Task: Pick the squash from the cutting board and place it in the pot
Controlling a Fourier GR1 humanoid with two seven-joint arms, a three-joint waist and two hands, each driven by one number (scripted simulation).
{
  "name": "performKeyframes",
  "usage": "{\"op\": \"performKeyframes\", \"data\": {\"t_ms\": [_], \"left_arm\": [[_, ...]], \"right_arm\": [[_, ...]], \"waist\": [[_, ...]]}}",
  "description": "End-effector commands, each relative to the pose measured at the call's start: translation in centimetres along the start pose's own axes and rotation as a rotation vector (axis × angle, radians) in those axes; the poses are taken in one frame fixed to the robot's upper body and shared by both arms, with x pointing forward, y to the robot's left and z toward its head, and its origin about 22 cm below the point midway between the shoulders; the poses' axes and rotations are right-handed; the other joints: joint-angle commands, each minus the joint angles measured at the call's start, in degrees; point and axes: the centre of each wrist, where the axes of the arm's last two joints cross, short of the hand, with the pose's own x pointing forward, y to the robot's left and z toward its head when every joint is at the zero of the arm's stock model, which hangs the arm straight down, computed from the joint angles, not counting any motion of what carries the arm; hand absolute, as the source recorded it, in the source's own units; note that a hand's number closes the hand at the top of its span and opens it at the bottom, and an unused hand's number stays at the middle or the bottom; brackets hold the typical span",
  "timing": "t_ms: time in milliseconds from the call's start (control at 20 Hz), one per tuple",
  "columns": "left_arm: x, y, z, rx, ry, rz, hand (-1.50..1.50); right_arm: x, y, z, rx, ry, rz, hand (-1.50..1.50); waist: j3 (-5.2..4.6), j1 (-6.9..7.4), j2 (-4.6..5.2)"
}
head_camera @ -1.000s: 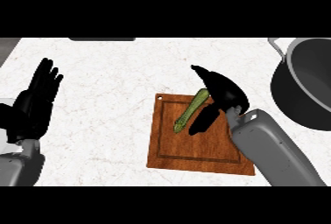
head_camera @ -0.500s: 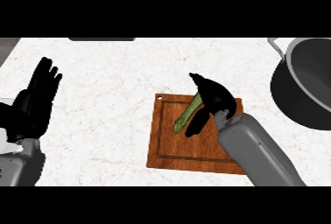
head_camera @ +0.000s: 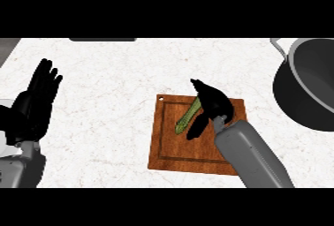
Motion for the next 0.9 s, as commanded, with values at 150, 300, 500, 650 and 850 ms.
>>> {"op": "performKeyframes", "data": {"t_ms": [150,300,500,650,850], "left_arm": [[-0.9,-2.9,-0.5,-0.011,-0.002,-0.001,0.0],[-1.0,-1.1,-0.3,0.003,0.002,-0.01,0.0],[0.0,-1.6,-0.9,-0.008,0.005,0.0,0.0],[0.5,-1.0,-0.2,0.015,0.003,0.012,0.0],[-0.5,-0.4,-0.6,0.008,0.011,-0.007,0.0]], "right_arm": [[-2.7,1.6,-2.0,0.004,0.047,0.0,-1.5],[-2.0,1.5,-2.9,0.017,0.04,0.011,-1.5],[0.0,2.7,-2.0,0.026,-0.085,0.127,1.5],[-1.4,2.1,-3.4,0.015,-0.085,0.114,1.5],[-1.4,3.8,-2.5,0.041,-0.091,0.102,1.5]], "waist": [[0.0,-0.12,0.1],[0.0,0.05,0.07],[0.0,-0.07,0.03],[0.01,0.16,0.05],[0.0,-0.14,0.02]]}}
